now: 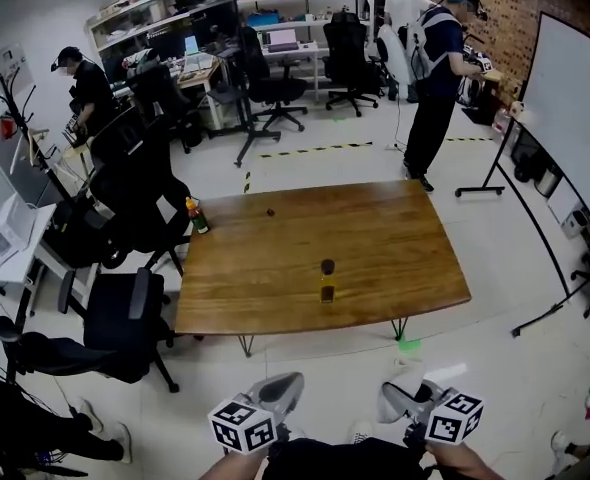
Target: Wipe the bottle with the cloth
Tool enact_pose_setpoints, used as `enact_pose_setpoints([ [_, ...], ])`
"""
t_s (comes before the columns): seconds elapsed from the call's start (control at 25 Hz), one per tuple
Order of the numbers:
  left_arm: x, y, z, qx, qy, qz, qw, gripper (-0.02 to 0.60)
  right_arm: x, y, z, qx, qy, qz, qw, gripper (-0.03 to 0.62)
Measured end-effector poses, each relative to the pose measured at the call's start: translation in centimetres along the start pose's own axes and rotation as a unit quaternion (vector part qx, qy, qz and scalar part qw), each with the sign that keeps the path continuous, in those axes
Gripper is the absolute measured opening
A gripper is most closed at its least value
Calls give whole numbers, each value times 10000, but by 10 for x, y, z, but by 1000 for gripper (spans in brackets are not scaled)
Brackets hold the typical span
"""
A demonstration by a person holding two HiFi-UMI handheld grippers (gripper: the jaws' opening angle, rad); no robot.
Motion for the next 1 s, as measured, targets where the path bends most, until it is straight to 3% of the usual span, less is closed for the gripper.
enact_pose_setpoints([
  [0.32,12,8,13,367,509,-165,9979,15,44,40,-4,-89,407,-232,9989,72],
  [0.52,14,10,25,411,347,-141,9985,15,48,43,-2,71,432,-296,9986,72],
  [0.68,9,10,26,244,201,100,9995,15,33,31,-4,244,377,-91,9990,71],
  [1.0,-4,13,6,-39,-14,86,10000,15,12,11,-3,344,122,186,9992,71],
])
Point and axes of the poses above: the fingertips, and each gripper's own axes: z backward along the fingers, x to its left, y out of its underside, the point moved 10 cm from there along z, backward along the fingers, and after that the axes turned 6 degrees about z, right-handed, at the moved point
